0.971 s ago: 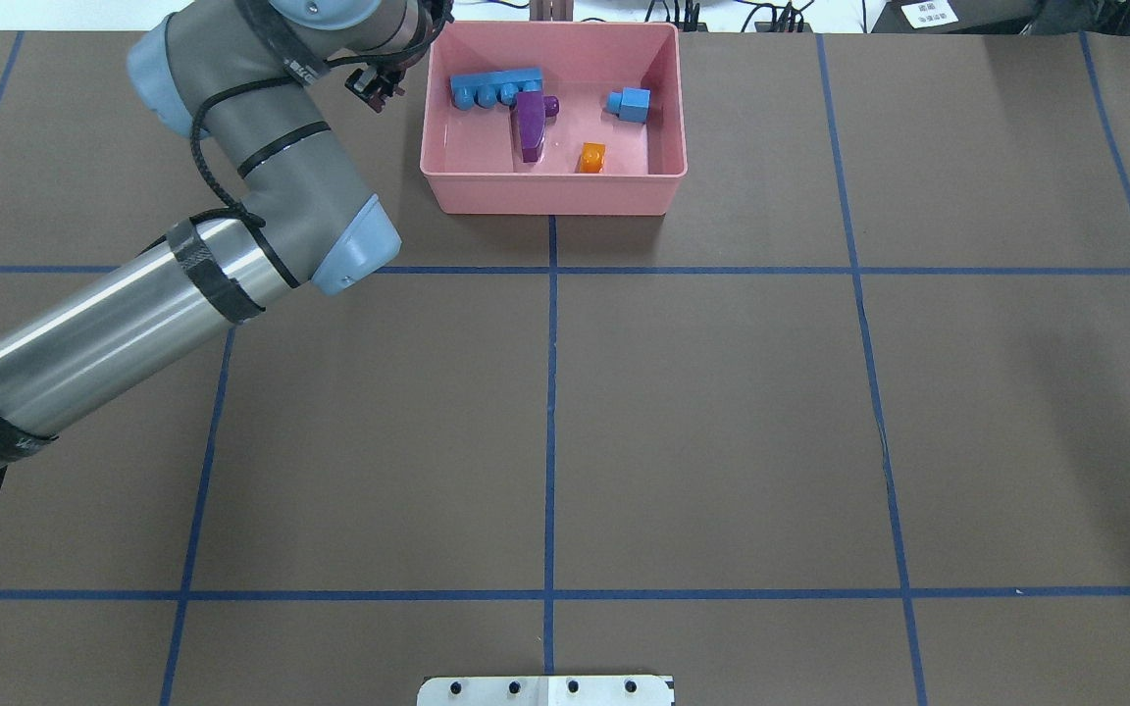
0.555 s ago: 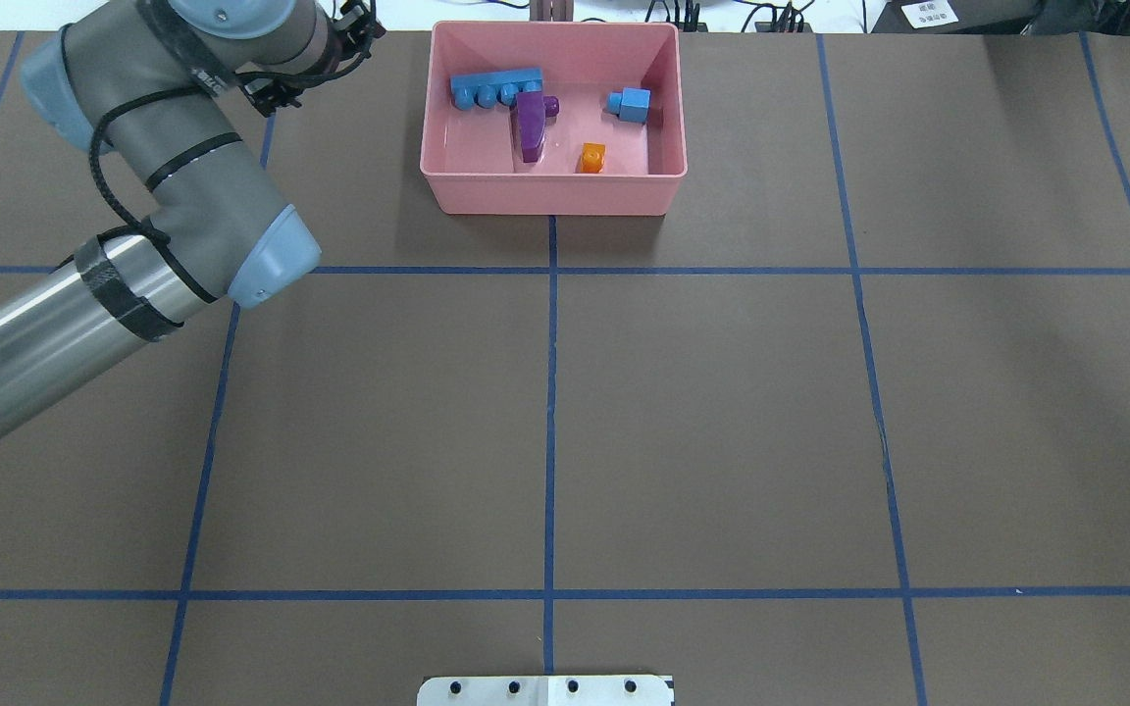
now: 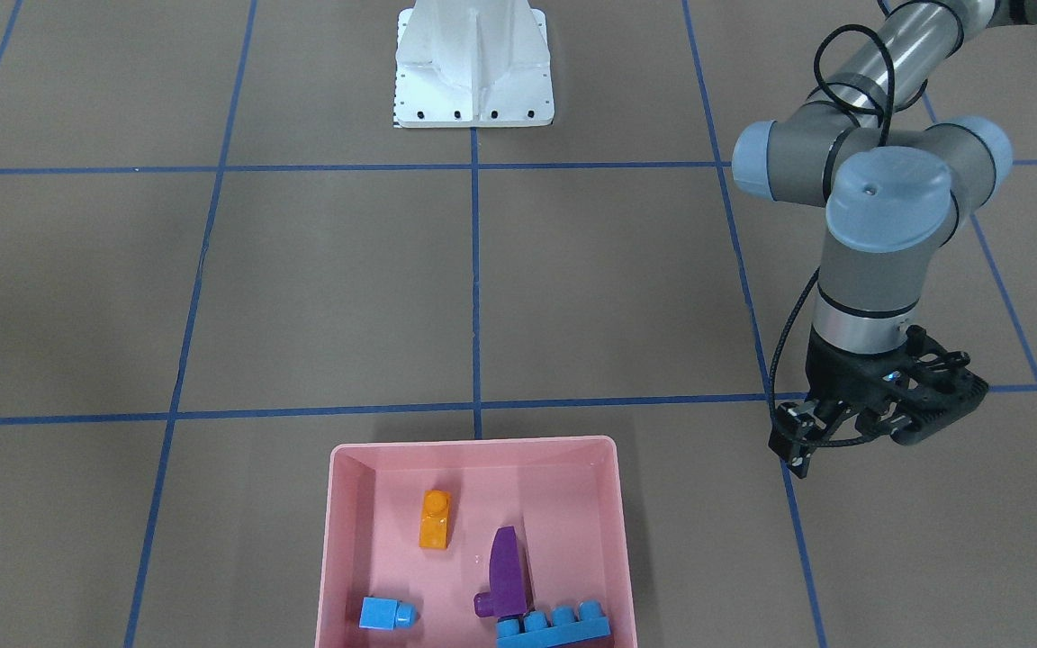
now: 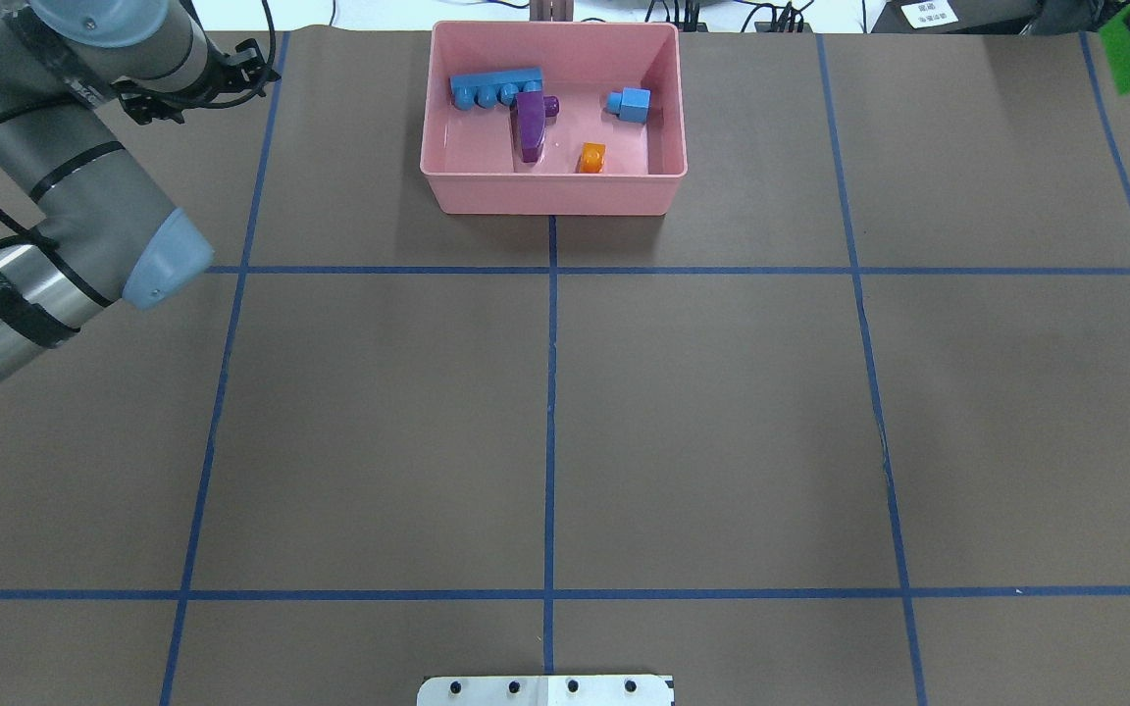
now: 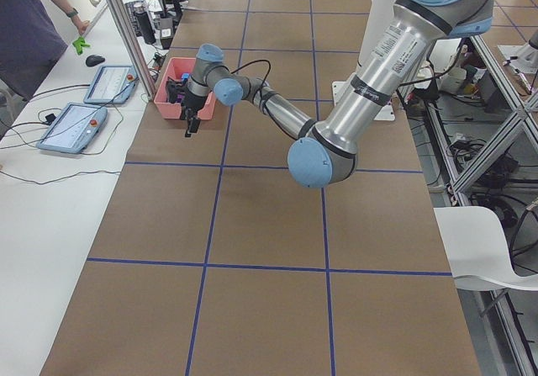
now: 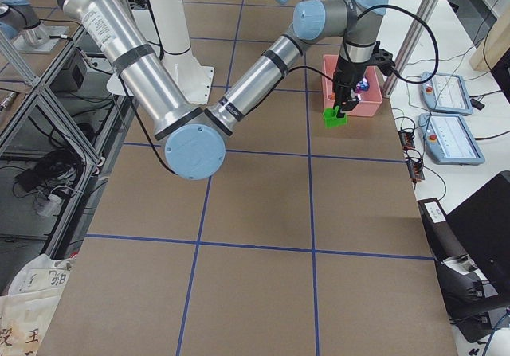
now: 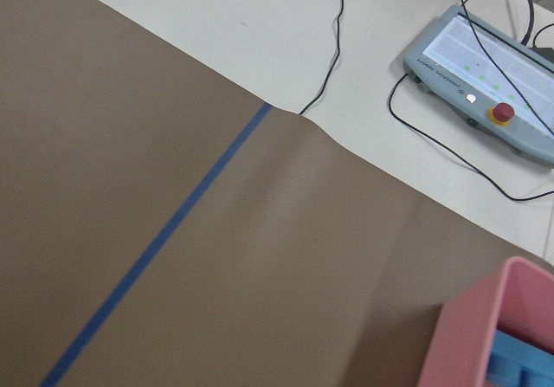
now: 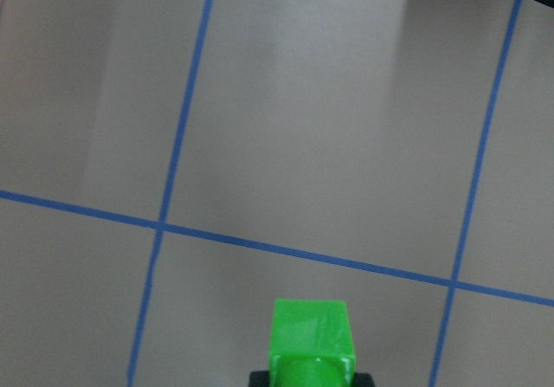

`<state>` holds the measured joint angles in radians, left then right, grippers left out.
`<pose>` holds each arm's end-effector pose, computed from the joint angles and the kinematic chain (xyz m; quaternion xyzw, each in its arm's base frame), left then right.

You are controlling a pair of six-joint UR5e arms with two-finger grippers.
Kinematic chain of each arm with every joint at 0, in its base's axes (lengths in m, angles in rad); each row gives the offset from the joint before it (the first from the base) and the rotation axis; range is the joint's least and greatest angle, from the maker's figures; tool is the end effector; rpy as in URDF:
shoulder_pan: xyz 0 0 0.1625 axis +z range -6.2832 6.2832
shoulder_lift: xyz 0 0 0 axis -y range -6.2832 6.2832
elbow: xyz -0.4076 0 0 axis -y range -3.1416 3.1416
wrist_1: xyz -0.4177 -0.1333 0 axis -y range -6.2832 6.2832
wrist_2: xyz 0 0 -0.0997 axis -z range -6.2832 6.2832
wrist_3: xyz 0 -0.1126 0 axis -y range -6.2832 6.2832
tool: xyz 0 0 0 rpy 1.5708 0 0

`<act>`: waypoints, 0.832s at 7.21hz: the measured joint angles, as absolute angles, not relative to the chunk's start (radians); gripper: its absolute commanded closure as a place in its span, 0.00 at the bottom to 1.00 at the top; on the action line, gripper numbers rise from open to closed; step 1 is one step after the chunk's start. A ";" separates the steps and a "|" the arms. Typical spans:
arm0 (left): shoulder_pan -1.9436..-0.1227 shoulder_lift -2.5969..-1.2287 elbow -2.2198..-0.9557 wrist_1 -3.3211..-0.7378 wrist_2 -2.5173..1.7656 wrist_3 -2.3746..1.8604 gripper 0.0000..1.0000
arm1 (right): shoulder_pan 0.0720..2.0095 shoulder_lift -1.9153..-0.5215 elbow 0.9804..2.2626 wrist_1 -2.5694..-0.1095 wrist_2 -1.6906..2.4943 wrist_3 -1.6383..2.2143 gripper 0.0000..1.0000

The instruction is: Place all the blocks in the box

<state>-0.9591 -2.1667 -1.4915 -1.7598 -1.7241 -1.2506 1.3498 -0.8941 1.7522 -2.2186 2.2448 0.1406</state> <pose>0.3299 -0.6725 0.3136 0.1480 0.3193 -0.2687 0.8966 -0.0797 -0.6424 0.2295 0.0383 -0.3413 -0.0724 0.9364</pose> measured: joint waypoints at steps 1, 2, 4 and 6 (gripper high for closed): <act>-0.972 -2.143 -1.494 -1.762 -1.735 -1.212 0.00 | 1.286 -0.829 1.702 -2.137 2.252 0.290 1.00; -0.981 -2.114 -1.503 -1.763 -1.739 -1.164 0.00 | 1.225 -0.785 1.659 -2.037 2.255 0.440 1.00; -1.029 -2.034 -1.528 -1.764 -1.807 -1.006 0.00 | 1.106 -0.696 1.517 -1.819 2.245 0.657 1.00; -1.137 -1.950 -1.544 -1.762 -1.986 -0.787 0.00 | 1.032 -0.589 1.327 -1.628 2.188 0.759 1.00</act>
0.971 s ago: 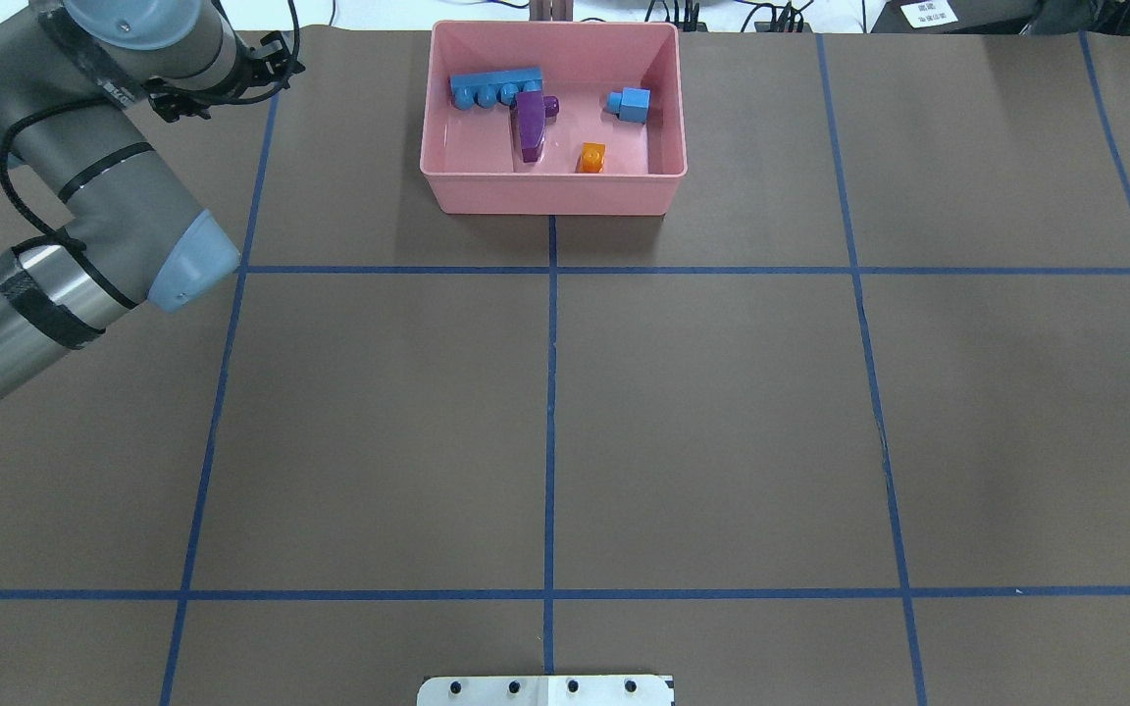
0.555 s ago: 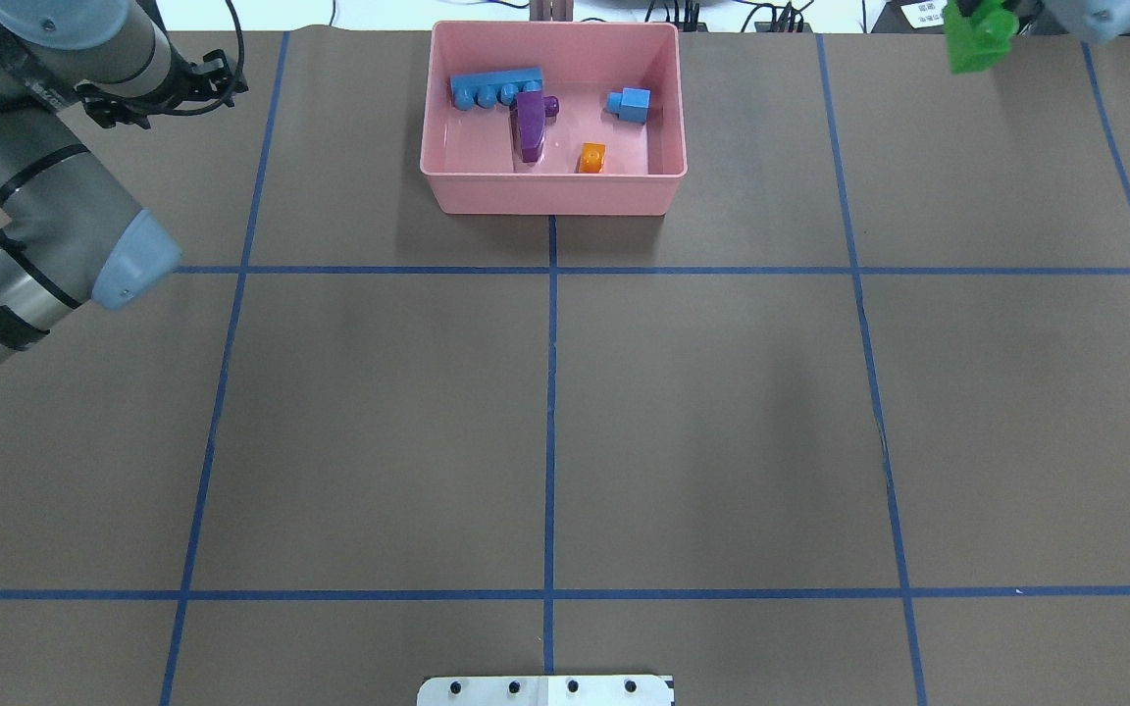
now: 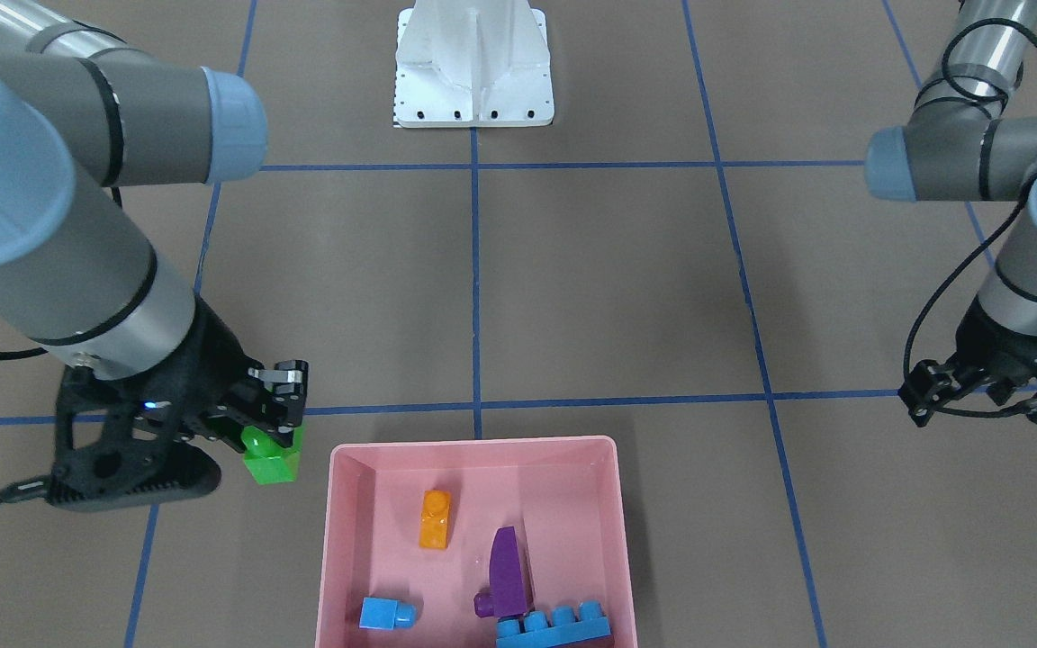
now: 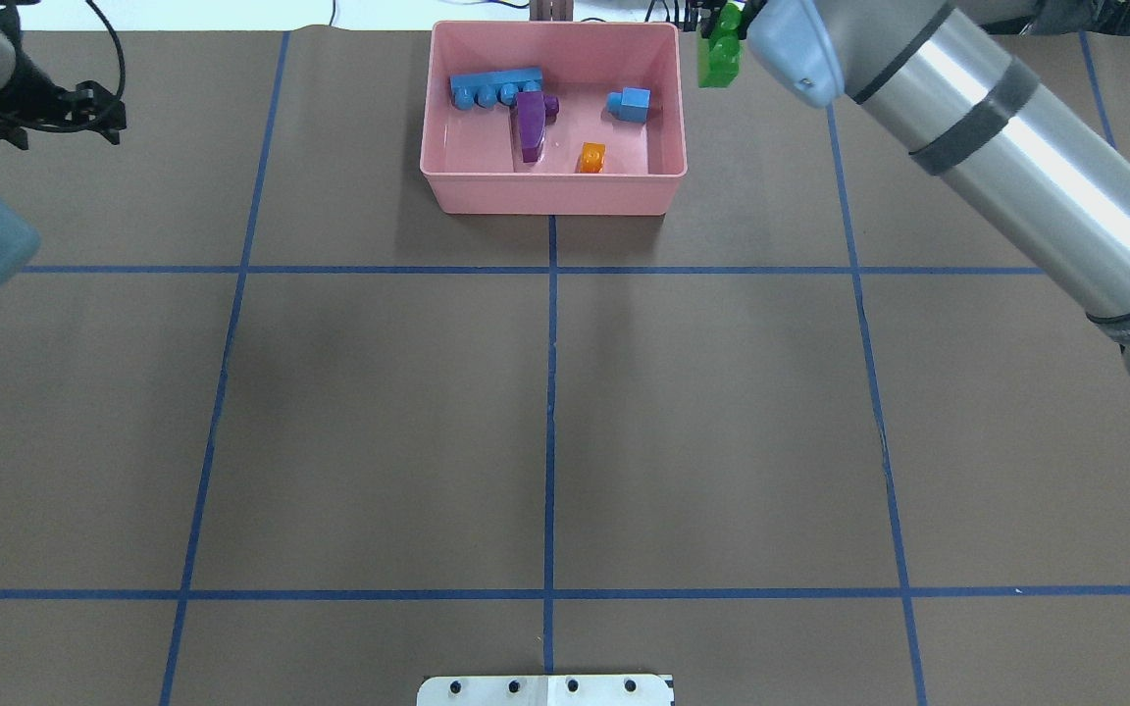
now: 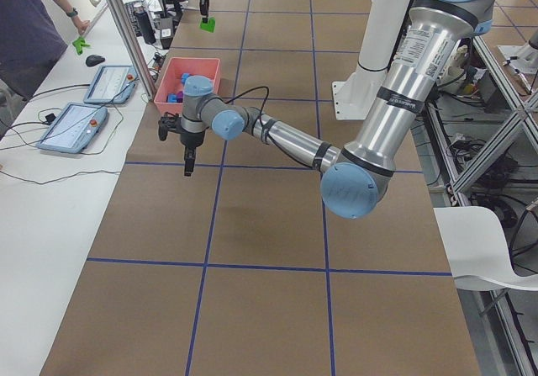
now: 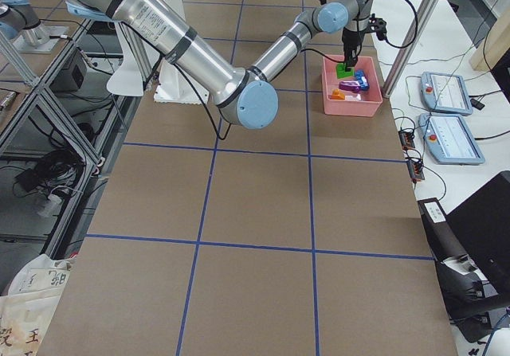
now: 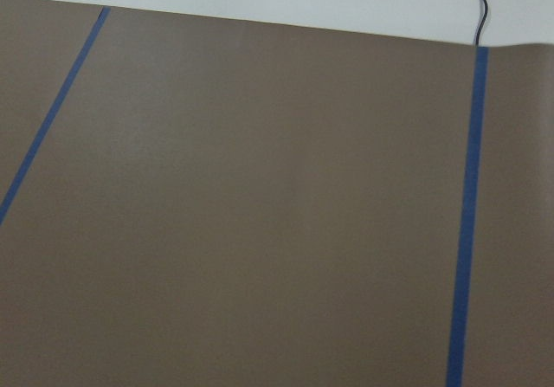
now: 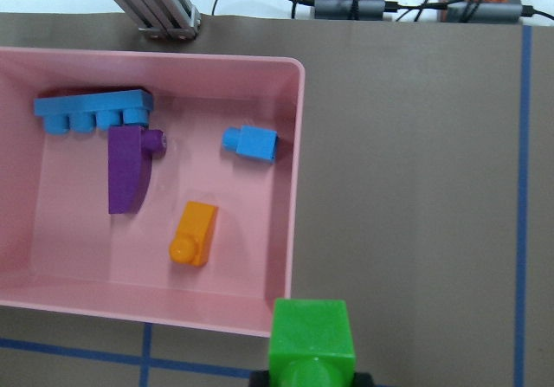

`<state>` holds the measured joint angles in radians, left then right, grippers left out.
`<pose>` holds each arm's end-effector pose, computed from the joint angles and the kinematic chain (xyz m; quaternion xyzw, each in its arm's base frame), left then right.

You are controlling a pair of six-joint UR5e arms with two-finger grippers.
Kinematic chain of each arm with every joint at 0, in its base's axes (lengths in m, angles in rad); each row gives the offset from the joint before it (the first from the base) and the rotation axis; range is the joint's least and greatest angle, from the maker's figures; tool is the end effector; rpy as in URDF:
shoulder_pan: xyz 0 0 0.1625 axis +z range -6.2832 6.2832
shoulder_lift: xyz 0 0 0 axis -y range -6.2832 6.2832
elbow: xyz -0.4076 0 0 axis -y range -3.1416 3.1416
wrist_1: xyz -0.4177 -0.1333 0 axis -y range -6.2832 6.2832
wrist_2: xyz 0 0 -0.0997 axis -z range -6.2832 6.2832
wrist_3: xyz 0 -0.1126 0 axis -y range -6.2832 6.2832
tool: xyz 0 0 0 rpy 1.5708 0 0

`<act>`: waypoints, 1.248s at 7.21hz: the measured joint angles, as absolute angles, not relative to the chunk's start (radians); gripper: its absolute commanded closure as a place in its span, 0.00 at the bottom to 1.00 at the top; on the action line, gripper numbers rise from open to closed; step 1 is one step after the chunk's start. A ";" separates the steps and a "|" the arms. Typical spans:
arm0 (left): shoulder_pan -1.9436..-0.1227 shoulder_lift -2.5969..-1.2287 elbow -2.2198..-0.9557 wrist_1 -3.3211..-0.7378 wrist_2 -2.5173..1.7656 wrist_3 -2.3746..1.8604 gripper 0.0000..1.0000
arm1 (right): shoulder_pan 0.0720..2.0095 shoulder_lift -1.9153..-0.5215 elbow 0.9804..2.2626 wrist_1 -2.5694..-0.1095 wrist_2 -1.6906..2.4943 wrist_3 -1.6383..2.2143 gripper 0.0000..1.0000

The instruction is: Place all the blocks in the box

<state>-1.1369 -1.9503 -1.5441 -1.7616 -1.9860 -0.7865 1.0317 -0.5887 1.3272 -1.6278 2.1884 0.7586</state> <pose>0.2068 -0.6554 0.4334 0.1015 0.3133 -0.1108 0.9377 -0.3436 -0.7070 0.1161 0.0806 -0.4206 -0.0026 0.9036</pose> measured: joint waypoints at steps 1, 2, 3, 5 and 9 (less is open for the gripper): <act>-1.178 -1.906 -1.551 -1.759 -2.038 -0.676 0.00 | 1.008 -0.555 1.257 -1.542 2.143 0.777 1.00; -1.202 -1.856 -1.571 -1.757 -2.058 -0.589 0.00 | 0.989 -0.534 1.199 -1.465 2.099 0.784 1.00; -1.214 -1.800 -1.607 -1.757 -2.065 -0.544 0.00 | 0.970 -0.512 1.137 -1.389 2.047 0.787 1.00; -1.221 -1.727 -1.656 -1.757 -2.070 -0.510 0.00 | 0.912 -0.442 0.958 -1.201 1.936 0.838 1.00; -1.245 -1.682 -1.661 -1.755 -2.072 -0.408 0.00 | 0.881 -0.385 0.857 -1.079 1.922 0.922 0.00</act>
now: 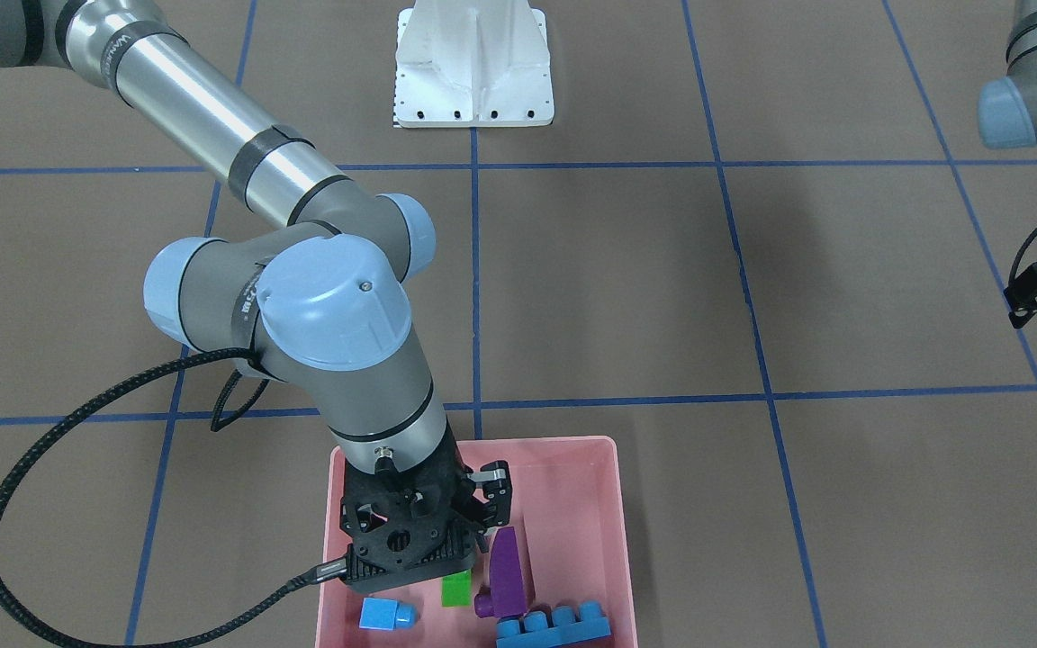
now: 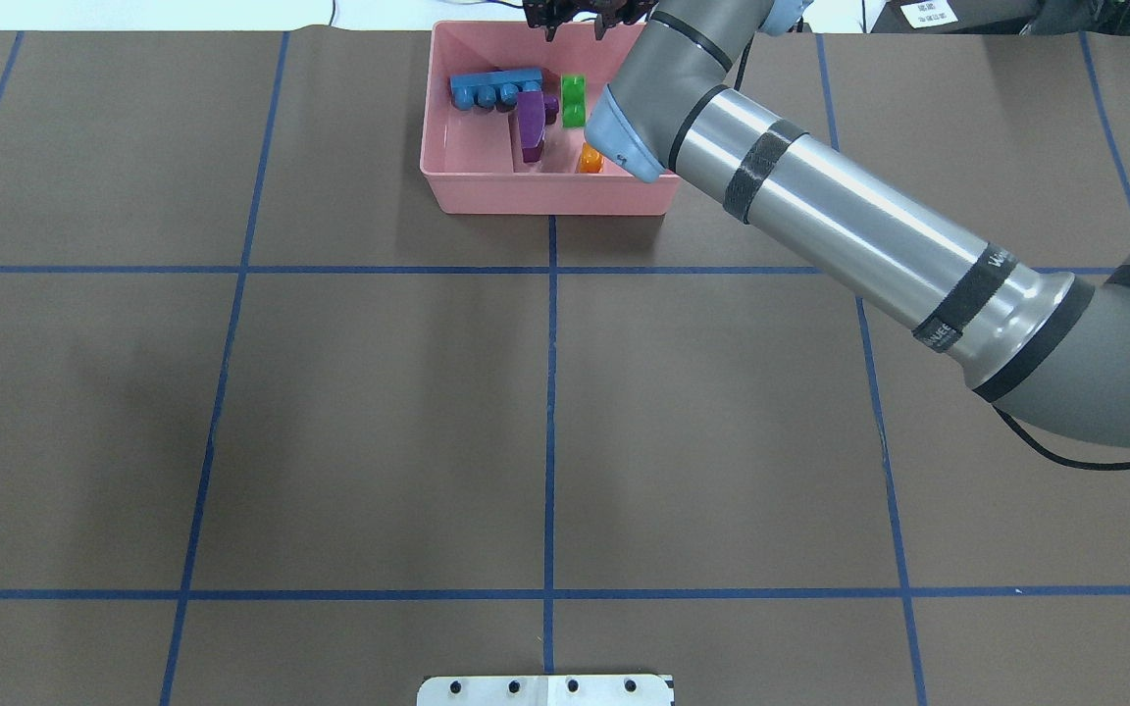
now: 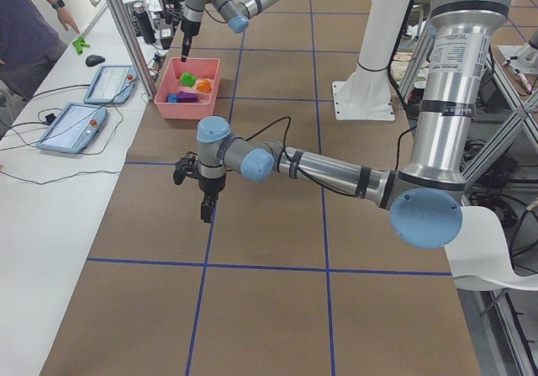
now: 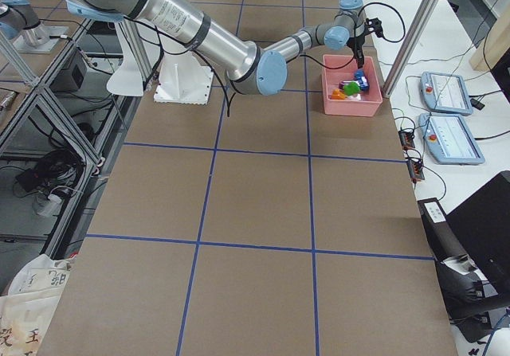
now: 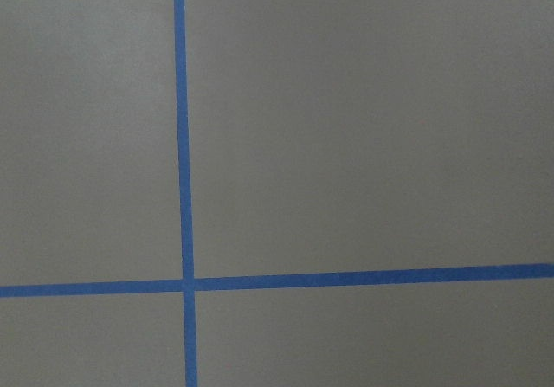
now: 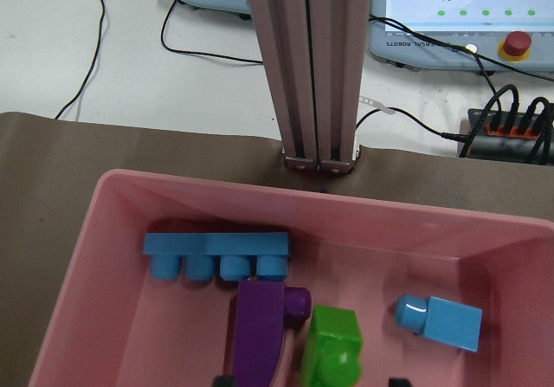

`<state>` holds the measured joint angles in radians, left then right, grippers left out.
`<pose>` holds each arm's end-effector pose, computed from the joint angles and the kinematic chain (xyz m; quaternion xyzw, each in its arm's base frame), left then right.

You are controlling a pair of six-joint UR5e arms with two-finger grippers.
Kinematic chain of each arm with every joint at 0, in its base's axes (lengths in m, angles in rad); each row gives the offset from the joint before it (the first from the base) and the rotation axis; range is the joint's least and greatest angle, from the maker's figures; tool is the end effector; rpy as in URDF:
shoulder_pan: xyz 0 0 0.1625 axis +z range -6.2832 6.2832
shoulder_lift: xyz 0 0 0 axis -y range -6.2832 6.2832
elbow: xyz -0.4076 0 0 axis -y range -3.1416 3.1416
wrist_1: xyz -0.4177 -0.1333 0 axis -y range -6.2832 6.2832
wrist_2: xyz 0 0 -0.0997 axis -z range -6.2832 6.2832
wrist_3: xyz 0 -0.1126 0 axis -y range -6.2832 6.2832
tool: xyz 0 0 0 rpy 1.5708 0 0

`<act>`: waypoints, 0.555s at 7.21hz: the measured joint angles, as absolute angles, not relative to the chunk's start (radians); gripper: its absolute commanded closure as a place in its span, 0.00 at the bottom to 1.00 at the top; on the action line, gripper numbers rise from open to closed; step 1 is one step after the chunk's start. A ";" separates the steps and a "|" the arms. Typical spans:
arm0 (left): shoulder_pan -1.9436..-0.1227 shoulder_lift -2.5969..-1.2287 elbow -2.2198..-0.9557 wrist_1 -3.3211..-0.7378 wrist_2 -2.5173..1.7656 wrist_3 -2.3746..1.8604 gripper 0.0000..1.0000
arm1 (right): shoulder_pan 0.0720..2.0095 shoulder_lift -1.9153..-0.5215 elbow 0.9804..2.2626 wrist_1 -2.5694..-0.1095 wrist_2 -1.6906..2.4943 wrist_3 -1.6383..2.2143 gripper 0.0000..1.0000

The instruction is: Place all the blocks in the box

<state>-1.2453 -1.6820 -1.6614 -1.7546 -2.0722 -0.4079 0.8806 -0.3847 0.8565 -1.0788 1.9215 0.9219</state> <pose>0.1117 -0.5786 0.5378 0.0860 0.2939 0.0083 0.9519 -0.4960 -0.7493 0.1041 0.2044 -0.4363 0.0205 0.8760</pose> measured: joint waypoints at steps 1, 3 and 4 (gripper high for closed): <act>-1.247 -1.681 -1.661 -1.756 -2.075 -0.398 0.00 | 0.887 -0.371 0.858 -1.099 1.935 0.925 0.00; -1.269 -1.679 -1.662 -1.758 -2.069 -0.372 0.00 | 0.943 -0.341 0.910 -1.278 2.006 0.893 0.00; -1.294 -1.680 -1.656 -1.752 -2.068 -0.319 0.00 | 1.007 -0.351 0.967 -1.394 2.105 0.828 0.00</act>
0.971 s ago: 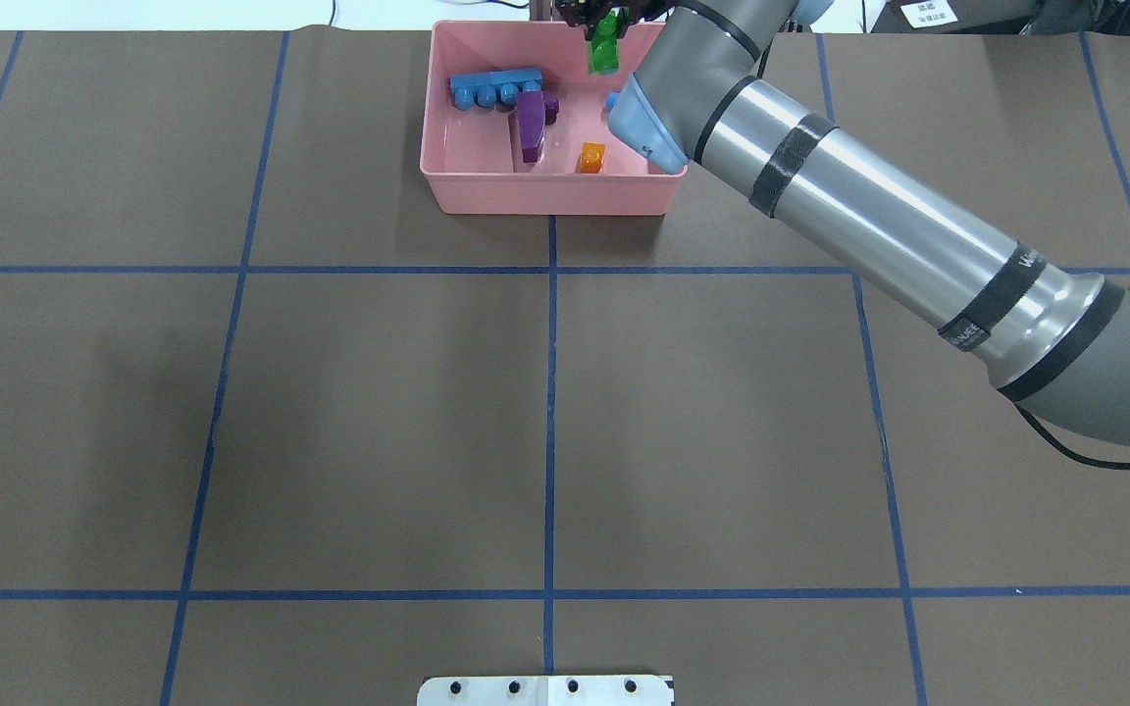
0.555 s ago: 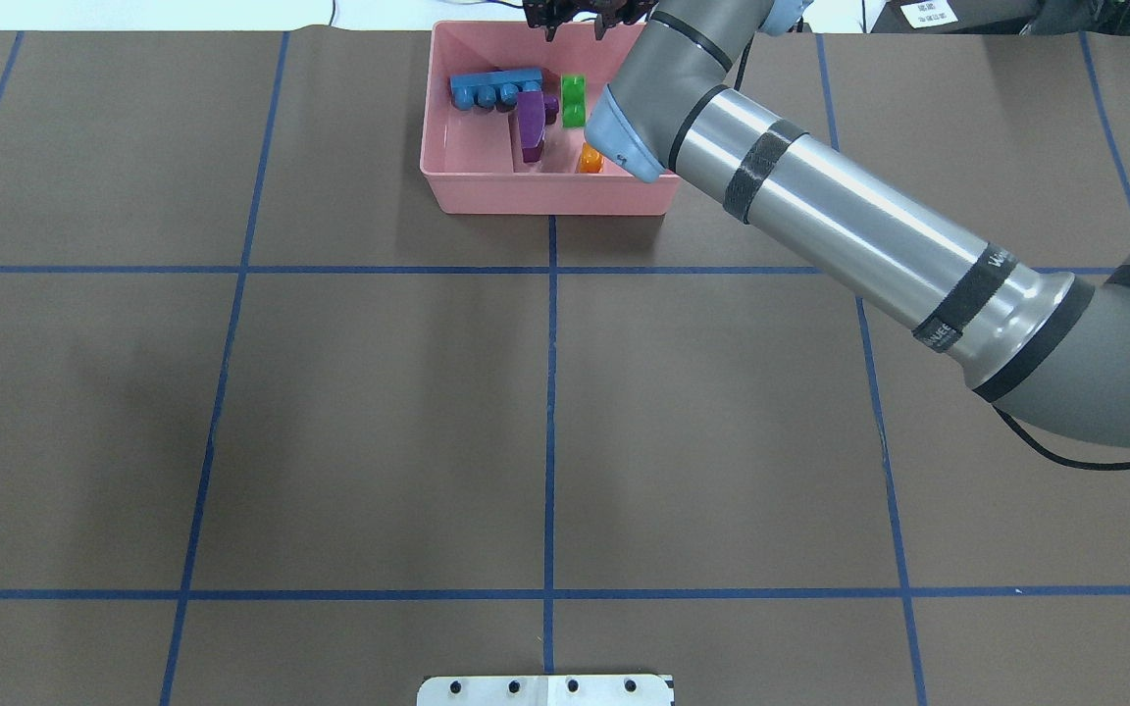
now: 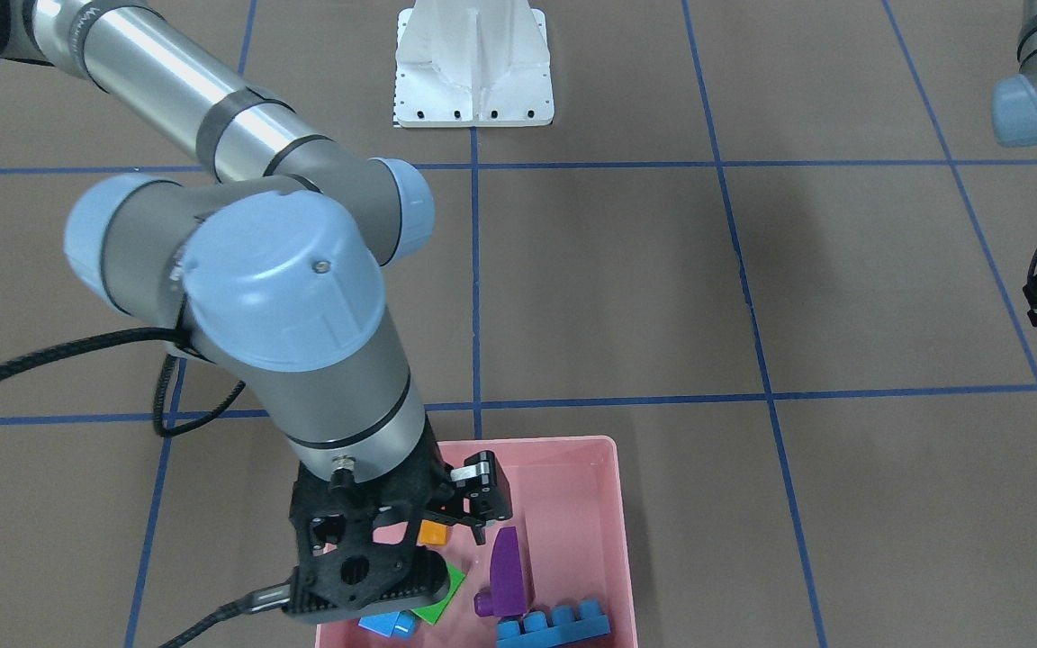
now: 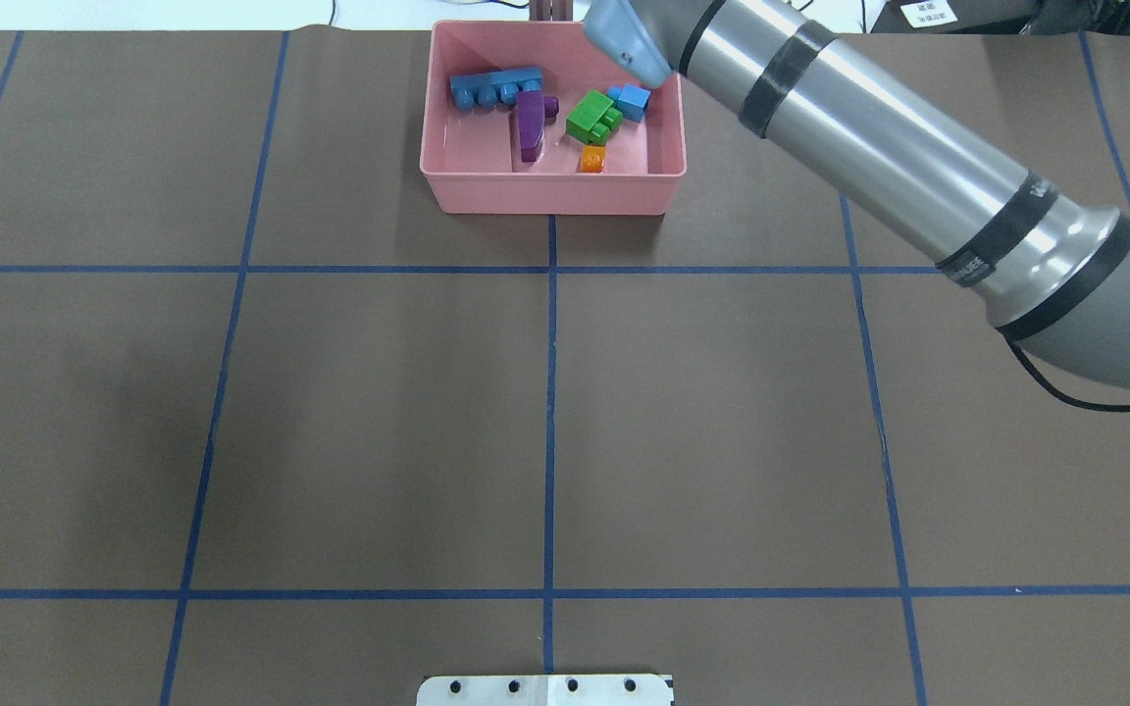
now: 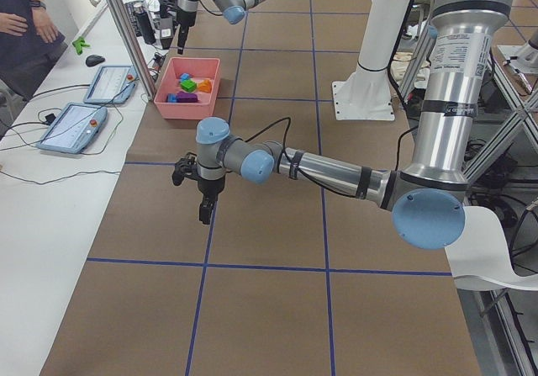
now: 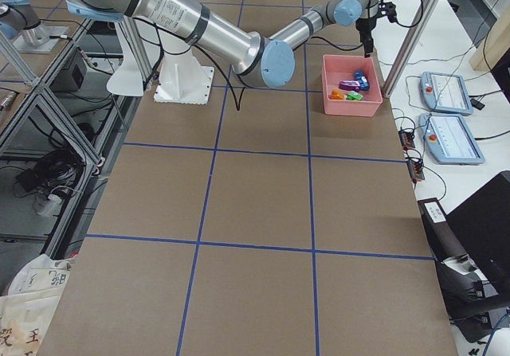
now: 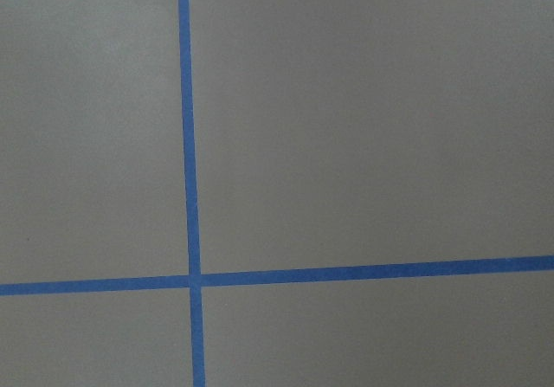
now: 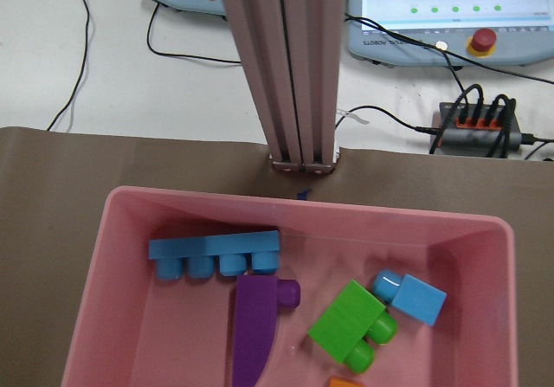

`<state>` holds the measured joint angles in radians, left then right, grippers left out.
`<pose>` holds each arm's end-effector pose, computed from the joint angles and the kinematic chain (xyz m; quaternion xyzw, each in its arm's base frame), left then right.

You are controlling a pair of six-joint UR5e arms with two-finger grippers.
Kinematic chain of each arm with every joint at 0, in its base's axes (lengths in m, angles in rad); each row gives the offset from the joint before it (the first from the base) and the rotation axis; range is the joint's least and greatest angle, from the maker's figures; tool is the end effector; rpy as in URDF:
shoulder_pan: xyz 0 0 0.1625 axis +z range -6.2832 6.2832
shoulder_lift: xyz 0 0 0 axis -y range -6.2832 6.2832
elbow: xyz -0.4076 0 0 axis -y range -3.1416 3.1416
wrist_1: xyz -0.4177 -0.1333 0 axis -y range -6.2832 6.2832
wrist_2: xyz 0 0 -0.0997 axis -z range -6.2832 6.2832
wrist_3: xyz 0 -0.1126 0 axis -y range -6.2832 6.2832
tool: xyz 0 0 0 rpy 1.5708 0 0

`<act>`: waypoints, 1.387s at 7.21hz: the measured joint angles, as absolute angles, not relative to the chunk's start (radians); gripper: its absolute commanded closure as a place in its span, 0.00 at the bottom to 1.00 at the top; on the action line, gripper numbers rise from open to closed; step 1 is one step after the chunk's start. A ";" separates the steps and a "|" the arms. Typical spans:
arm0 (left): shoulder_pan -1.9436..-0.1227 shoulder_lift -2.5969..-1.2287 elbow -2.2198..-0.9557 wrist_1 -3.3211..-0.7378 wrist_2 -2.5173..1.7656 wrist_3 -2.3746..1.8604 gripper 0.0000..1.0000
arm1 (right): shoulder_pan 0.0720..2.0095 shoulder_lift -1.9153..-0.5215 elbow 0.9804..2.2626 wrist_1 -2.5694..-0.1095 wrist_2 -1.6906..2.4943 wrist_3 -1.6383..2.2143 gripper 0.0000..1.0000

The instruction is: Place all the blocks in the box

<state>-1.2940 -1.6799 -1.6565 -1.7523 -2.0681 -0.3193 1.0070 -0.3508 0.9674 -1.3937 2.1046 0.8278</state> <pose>0.0828 -0.5828 0.5422 0.1023 0.2843 0.0258 0.9529 -0.3967 -0.7697 0.0579 0.1302 -0.4257 0.0160 0.8953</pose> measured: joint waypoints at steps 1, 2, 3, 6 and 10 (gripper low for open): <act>-1.330 -1.681 -1.648 -1.730 -2.072 -0.229 0.00 | 1.074 -0.398 1.057 -1.510 2.195 0.734 0.00; -1.373 -1.682 -1.641 -1.699 -2.103 -0.167 0.00 | 1.131 -0.473 1.163 -1.619 2.250 0.617 0.00; -1.411 -1.681 -1.633 -1.678 -2.159 -0.138 0.00 | 1.187 -0.566 1.274 -1.737 2.287 0.470 0.00; -1.498 -1.641 -1.630 -1.676 -2.253 -0.118 0.00 | 1.285 -0.950 1.553 -1.809 2.313 0.246 0.00; -1.522 -1.562 -1.627 -1.677 -2.289 -0.113 0.00 | 1.336 -1.298 1.592 -1.627 2.251 0.169 0.00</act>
<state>-1.5219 -1.5620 -1.6272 -1.6774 -2.2894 -0.1135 1.3357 -1.2975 1.5924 -1.6273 2.2507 0.1687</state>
